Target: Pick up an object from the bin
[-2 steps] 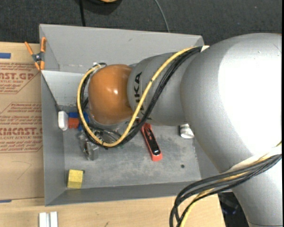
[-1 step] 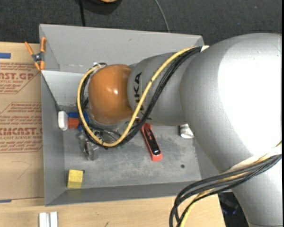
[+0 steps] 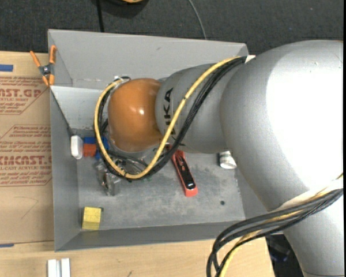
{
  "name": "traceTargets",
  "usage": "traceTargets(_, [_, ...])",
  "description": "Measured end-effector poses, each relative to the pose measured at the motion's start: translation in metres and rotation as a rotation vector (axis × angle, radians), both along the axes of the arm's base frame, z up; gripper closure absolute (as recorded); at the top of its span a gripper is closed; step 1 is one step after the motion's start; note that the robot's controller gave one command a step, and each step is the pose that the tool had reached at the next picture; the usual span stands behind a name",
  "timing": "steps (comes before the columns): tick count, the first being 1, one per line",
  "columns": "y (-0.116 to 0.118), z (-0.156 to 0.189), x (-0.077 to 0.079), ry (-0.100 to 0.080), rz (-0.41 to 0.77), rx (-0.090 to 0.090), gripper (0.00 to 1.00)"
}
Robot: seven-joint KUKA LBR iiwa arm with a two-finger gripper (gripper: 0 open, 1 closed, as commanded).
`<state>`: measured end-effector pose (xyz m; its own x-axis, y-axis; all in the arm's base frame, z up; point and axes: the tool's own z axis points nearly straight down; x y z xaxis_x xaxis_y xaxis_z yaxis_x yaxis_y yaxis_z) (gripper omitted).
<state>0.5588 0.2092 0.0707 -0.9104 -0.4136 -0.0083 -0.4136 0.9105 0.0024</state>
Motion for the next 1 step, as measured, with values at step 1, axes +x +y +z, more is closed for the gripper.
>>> traceTargets(1, [-0.0170,0.0277,0.0059,-0.008,-0.012,0.003,1.00])
